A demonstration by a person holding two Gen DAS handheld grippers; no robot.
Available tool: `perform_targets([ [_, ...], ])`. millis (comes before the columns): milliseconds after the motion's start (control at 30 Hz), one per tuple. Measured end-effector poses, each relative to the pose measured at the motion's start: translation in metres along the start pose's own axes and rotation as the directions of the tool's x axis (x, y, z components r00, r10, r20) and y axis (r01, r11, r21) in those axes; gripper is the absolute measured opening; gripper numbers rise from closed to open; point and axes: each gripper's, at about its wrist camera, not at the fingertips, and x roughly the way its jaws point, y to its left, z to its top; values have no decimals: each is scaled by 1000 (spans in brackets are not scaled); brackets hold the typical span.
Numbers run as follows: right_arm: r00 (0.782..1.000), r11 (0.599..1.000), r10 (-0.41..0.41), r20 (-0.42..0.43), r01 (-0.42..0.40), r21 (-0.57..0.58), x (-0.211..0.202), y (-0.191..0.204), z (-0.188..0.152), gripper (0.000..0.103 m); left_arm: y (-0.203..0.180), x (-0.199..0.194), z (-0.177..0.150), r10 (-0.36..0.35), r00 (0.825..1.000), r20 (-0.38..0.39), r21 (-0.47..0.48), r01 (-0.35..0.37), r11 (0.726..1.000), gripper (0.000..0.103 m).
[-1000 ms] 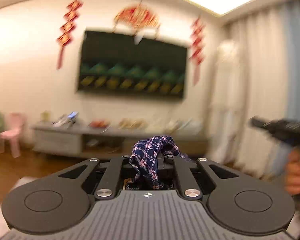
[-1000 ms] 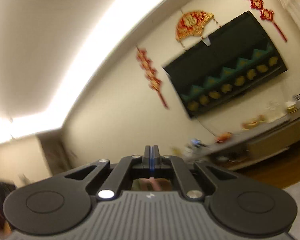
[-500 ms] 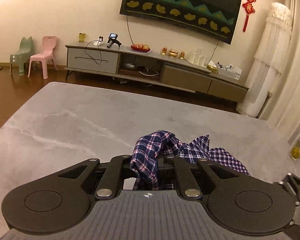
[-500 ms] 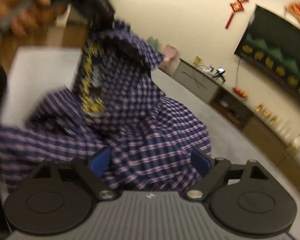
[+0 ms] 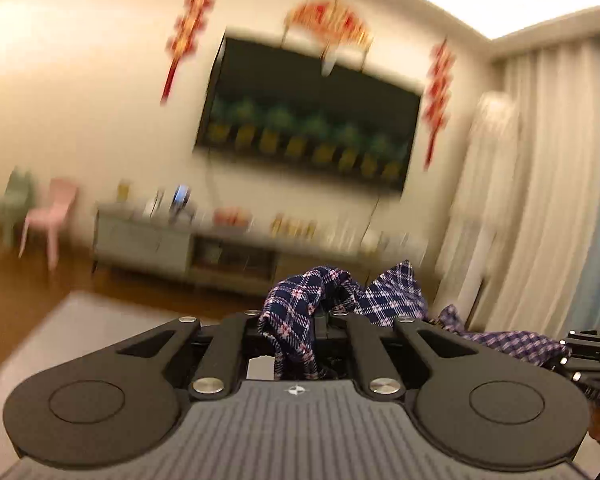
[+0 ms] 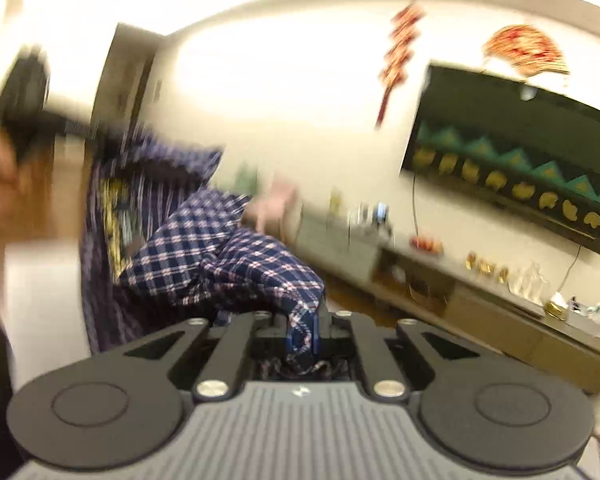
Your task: Fold clothes
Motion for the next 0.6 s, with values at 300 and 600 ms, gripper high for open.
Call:
perform_targets([
  [300,944,883,-3,-329,157,443,56,-118,-50,22,-16,167,-7,108,939,-326,28,-105,994,11],
  [600,846,958,-68,-529,204,202,84,-107,-162,22,18,180,-168,107,836,-538,-67,-169,983,11],
])
